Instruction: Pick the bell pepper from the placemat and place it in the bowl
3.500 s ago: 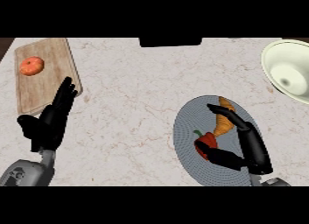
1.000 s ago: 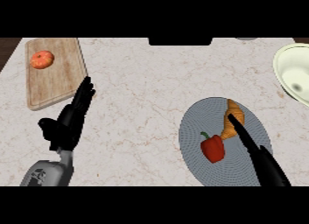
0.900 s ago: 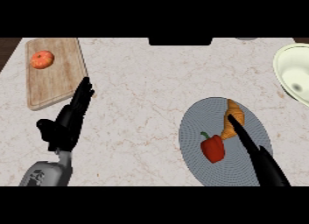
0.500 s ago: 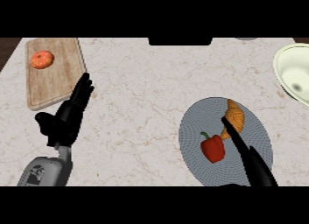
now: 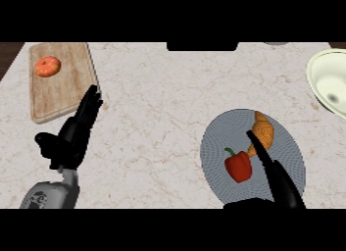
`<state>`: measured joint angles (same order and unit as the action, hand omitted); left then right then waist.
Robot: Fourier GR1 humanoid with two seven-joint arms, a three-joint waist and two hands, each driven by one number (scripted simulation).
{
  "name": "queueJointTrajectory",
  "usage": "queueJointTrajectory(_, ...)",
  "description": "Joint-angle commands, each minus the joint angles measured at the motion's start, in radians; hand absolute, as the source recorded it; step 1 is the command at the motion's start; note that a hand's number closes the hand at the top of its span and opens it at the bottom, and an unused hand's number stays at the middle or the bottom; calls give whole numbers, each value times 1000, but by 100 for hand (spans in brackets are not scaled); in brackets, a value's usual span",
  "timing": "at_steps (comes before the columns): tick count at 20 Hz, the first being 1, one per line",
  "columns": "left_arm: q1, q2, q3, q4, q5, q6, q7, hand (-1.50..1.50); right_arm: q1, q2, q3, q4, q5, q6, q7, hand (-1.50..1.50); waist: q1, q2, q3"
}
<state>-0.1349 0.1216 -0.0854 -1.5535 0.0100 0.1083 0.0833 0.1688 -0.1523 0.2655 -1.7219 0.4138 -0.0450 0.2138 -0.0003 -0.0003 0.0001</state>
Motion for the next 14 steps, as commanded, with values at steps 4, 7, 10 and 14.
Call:
queueJointTrajectory(4,7,9,22,7,0,-31,-5,0,-77,8,-11,218,128,-57,-41,-150,3,1,0)
queueJointTrajectory(7,-31,-7,47,17,1,-44,10,0,-94,37,-7,215,130,-33,-34,-150,0,0,0)
queueJointTrajectory(10,52,-40,-10,-75,-44,-17,17,0,-85,51,2,170,114,-1,-10,-150,1,0,0)
queueJointTrajectory(14,14,-19,33,16,-14,-38,-39,0,-119,-32,67,258,197,30,-153,150,2,0,0)
